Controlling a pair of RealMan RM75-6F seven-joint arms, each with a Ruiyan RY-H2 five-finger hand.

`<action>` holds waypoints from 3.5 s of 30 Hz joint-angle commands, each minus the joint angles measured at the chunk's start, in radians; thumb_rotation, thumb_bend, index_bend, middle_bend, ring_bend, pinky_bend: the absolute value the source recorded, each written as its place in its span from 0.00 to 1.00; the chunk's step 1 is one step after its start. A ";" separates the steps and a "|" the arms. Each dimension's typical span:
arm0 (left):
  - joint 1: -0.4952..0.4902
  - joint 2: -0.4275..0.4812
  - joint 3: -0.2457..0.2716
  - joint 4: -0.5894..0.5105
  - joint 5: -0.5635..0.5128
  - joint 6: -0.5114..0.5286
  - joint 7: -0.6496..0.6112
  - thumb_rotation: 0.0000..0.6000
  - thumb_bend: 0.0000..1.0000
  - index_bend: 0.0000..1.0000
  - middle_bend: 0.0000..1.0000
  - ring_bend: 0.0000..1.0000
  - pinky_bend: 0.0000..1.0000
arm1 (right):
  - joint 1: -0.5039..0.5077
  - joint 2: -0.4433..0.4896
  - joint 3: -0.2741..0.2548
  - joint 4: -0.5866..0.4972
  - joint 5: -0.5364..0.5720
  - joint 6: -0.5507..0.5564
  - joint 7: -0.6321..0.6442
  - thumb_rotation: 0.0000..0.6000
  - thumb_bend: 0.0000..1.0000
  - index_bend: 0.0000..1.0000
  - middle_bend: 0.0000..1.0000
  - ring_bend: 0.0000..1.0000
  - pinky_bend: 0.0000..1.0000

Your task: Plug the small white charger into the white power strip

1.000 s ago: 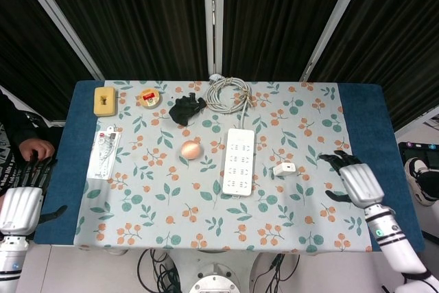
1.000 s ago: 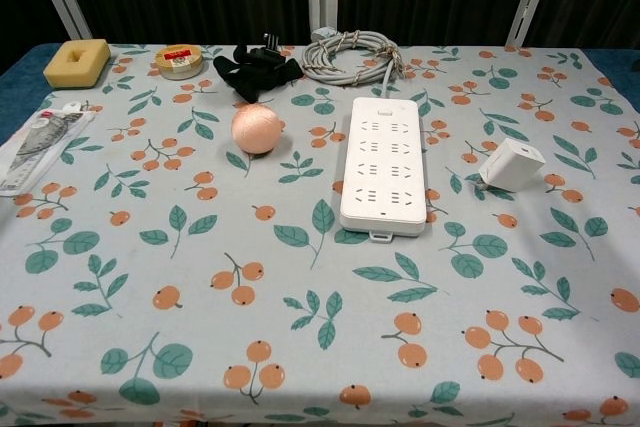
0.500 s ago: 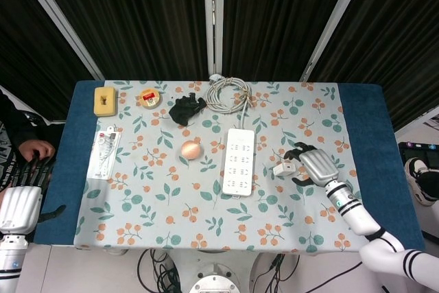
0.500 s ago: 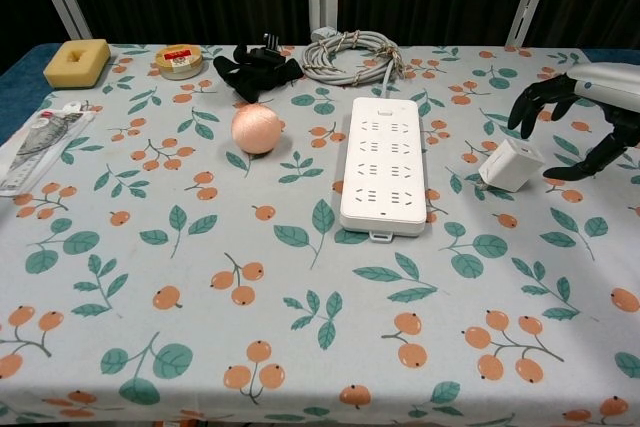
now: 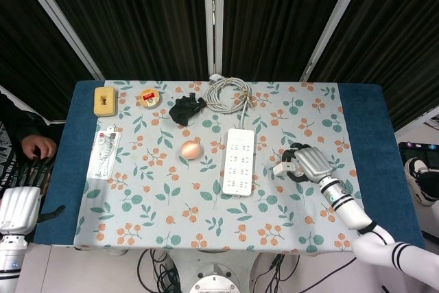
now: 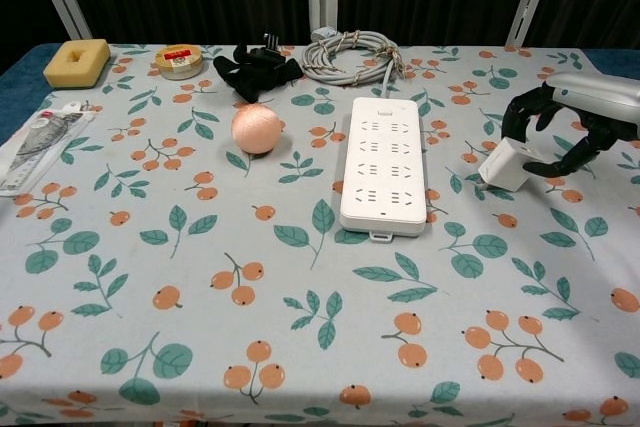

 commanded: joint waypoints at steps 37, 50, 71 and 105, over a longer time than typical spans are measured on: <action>-0.009 -0.027 0.001 0.064 0.031 0.009 -0.059 1.00 0.00 0.08 0.04 0.00 0.00 | 0.562 -0.046 0.129 -0.304 1.152 0.064 -1.086 1.00 0.63 0.79 0.74 0.47 0.35; -0.009 -0.035 0.001 0.086 0.022 0.004 -0.079 1.00 0.00 0.08 0.04 0.00 0.00 | 0.596 -0.072 0.108 -0.245 1.214 0.064 -1.089 1.00 0.63 0.79 0.74 0.47 0.34; -0.009 -0.045 -0.002 0.102 0.014 0.000 -0.090 1.00 0.00 0.08 0.04 0.00 0.00 | 0.618 -0.078 0.089 -0.253 1.232 0.081 -1.083 1.00 0.64 0.79 0.74 0.48 0.30; -0.009 -0.060 0.001 0.136 0.016 -0.003 -0.119 1.00 0.00 0.08 0.04 0.00 0.00 | 0.650 -0.142 0.071 -0.213 1.266 0.108 -1.143 1.00 0.60 0.67 0.66 0.47 0.27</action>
